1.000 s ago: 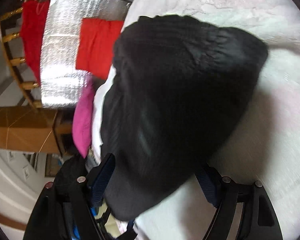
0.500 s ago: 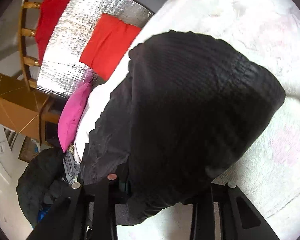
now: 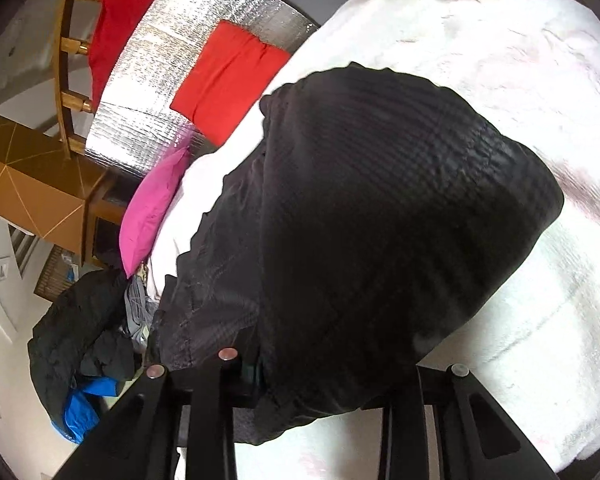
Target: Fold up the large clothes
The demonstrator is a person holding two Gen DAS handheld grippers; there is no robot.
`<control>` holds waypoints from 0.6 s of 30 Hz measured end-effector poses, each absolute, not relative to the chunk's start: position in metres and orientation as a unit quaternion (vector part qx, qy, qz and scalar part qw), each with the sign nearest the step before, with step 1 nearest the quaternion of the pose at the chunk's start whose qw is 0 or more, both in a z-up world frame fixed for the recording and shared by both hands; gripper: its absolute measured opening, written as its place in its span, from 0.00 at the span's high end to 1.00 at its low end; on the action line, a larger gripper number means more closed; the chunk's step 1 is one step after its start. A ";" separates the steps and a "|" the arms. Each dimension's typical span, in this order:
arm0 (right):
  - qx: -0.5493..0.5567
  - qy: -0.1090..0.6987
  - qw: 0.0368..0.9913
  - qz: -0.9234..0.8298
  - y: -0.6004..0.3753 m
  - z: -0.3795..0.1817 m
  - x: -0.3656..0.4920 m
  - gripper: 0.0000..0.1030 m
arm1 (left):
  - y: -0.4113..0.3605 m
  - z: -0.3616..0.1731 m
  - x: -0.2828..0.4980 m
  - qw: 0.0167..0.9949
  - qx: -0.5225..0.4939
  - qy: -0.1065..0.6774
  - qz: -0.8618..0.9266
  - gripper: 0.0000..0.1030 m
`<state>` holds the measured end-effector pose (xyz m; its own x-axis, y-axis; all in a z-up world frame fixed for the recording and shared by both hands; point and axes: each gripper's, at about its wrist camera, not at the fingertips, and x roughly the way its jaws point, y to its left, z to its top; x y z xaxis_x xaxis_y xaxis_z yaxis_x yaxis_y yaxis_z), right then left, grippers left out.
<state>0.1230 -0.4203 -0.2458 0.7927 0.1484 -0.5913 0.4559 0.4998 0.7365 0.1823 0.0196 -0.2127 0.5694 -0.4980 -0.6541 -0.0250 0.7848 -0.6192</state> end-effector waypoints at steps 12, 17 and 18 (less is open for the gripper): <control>0.535 0.335 0.774 -0.052 -0.445 -0.251 0.092 0.41 | 0.037 -0.218 0.213 0.805 -0.302 0.496 -0.124 0.32; 0.480 0.352 0.803 -0.035 -0.445 -0.222 0.060 0.41 | 0.043 -0.180 0.189 0.855 -0.202 0.467 -0.100 0.32; 0.466 0.351 0.811 -0.036 -0.445 -0.215 0.058 0.41 | 0.041 -0.168 0.185 0.873 -0.171 0.447 -0.090 0.31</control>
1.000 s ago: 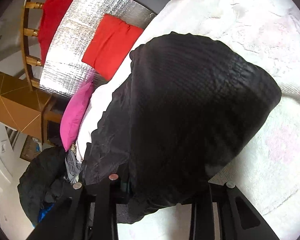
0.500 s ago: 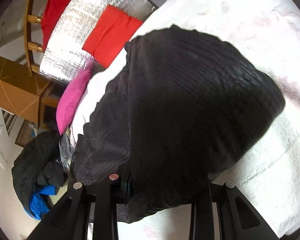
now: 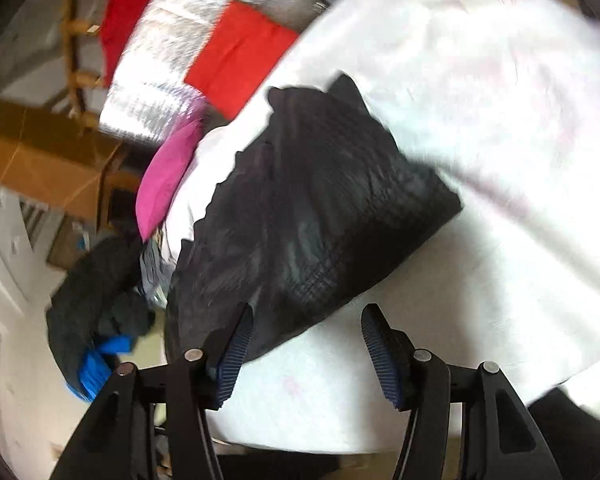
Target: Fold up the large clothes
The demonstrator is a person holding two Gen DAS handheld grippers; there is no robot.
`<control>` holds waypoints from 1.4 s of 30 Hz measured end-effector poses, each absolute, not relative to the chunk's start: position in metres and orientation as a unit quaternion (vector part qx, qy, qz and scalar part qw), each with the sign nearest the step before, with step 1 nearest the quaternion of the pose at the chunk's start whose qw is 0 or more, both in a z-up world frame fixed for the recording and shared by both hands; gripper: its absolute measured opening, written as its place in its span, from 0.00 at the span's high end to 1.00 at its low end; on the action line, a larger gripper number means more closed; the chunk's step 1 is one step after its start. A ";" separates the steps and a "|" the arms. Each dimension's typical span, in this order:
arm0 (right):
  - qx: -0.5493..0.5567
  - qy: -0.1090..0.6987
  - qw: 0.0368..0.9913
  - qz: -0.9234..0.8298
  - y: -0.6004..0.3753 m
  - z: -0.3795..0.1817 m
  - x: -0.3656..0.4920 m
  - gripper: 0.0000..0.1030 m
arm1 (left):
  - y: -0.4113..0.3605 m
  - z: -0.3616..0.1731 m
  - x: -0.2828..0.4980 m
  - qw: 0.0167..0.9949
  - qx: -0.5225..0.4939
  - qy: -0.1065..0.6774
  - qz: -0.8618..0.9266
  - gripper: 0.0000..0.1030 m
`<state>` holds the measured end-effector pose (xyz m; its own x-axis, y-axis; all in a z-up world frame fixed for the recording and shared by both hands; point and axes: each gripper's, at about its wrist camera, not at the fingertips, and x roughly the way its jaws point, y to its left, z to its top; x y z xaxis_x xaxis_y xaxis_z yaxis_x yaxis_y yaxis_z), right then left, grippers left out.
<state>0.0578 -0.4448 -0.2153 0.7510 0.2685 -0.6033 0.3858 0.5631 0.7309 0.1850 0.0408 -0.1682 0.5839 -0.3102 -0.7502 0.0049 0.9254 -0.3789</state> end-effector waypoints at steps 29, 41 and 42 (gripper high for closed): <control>0.429 0.389 0.803 -0.137 -0.513 -0.240 0.253 0.78 | -0.067 -0.221 0.393 0.852 0.014 0.523 -0.026 0.06; 0.386 0.363 0.846 -0.056 -0.456 -0.195 0.211 0.70 | -0.060 -0.183 0.335 0.890 0.040 0.452 -0.039 0.05; 0.374 0.370 0.849 -0.050 -0.446 -0.195 0.207 0.68 | -0.061 -0.183 0.326 0.893 0.052 0.445 -0.035 0.05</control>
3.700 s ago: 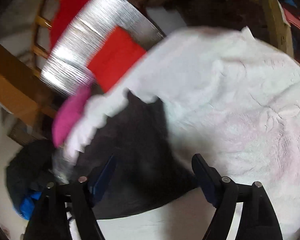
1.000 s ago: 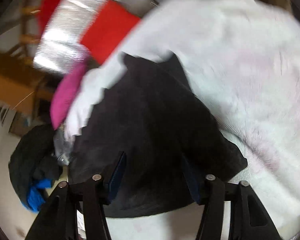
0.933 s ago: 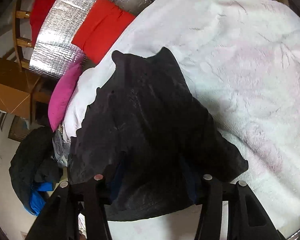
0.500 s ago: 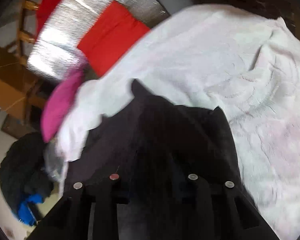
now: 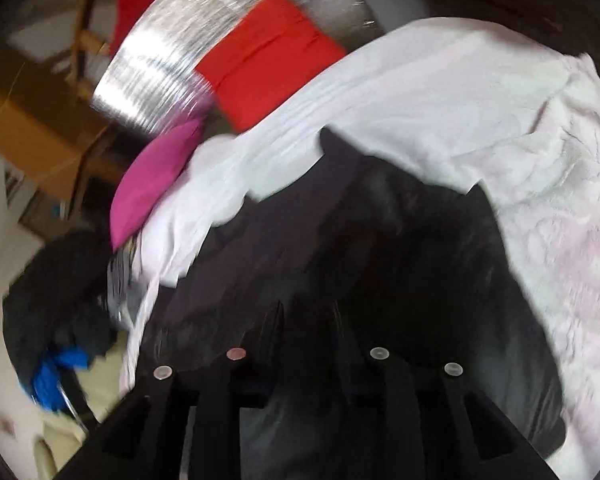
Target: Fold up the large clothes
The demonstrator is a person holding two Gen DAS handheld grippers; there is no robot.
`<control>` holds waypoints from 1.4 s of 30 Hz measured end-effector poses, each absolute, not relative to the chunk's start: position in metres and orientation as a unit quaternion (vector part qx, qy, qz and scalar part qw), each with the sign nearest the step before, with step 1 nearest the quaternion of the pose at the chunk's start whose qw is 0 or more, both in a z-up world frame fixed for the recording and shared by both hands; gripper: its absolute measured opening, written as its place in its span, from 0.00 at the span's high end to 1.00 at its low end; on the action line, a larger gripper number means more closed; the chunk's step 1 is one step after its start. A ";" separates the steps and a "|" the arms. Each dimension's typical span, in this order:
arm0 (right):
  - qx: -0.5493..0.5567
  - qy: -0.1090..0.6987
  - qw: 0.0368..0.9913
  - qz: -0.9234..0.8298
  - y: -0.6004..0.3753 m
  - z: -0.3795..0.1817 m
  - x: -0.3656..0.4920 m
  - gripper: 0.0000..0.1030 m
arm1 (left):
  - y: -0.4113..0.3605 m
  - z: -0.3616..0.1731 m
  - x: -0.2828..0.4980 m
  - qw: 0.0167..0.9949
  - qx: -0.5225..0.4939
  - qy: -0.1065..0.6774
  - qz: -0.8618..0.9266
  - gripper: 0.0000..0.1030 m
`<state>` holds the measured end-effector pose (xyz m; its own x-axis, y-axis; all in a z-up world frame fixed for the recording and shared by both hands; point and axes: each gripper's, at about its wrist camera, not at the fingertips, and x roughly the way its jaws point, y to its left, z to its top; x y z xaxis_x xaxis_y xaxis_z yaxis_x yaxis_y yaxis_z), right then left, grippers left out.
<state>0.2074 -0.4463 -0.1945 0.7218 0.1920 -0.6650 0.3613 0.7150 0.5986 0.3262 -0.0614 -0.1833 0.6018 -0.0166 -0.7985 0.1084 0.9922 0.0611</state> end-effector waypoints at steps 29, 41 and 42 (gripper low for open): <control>0.175 0.424 0.887 -0.051 -0.337 -0.204 0.175 0.62 | -0.153 -0.187 0.231 0.903 0.137 0.394 -0.102 0.05; 0.119 0.416 0.886 -0.166 -0.365 -0.214 0.181 0.55 | -0.152 -0.190 0.237 0.902 0.142 0.393 -0.107 0.05; 0.113 0.415 0.888 -0.164 -0.363 -0.214 0.182 0.55 | -0.152 -0.189 0.237 0.902 0.142 0.392 -0.108 0.05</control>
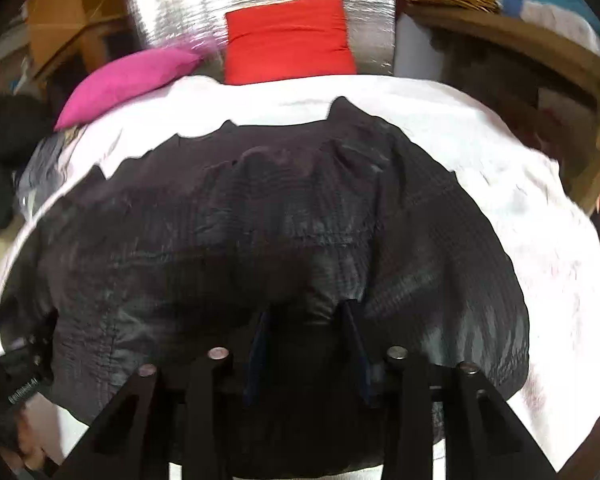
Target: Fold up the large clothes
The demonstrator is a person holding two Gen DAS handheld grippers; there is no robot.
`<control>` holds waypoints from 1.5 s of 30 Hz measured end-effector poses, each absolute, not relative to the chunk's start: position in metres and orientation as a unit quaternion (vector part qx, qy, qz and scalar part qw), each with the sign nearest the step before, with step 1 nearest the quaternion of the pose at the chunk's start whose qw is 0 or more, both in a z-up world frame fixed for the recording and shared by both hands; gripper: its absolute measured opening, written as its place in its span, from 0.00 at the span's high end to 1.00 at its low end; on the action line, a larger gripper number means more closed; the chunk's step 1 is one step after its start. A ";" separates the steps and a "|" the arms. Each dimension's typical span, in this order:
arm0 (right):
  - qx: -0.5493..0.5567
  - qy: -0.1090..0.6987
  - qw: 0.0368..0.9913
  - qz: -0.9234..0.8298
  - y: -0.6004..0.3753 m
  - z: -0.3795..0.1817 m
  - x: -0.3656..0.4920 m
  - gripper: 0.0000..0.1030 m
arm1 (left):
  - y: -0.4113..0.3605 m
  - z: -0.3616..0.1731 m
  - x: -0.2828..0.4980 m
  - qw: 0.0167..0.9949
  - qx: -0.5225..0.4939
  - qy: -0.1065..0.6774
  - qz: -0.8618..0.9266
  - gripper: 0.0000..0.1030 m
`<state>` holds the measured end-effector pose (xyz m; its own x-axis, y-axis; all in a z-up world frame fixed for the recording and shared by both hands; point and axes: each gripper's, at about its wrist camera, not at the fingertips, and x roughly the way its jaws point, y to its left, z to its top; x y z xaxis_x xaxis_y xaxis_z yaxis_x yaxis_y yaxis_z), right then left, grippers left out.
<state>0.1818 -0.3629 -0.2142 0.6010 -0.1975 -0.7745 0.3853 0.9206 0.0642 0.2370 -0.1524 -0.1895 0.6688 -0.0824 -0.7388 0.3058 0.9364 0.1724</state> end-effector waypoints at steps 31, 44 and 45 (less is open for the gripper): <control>0.057 0.186 0.964 -0.181 -0.233 0.020 -0.059 0.33 | -0.058 0.102 0.001 0.985 0.061 0.162 -0.028 0.03; 0.060 0.166 0.970 -0.165 -0.194 0.038 -0.089 0.33 | -0.029 0.136 -0.040 0.991 0.040 0.127 -0.023 0.02; 0.061 0.164 0.971 -0.164 -0.192 0.039 -0.091 0.33 | -0.027 0.138 -0.041 0.991 0.039 0.125 -0.021 0.02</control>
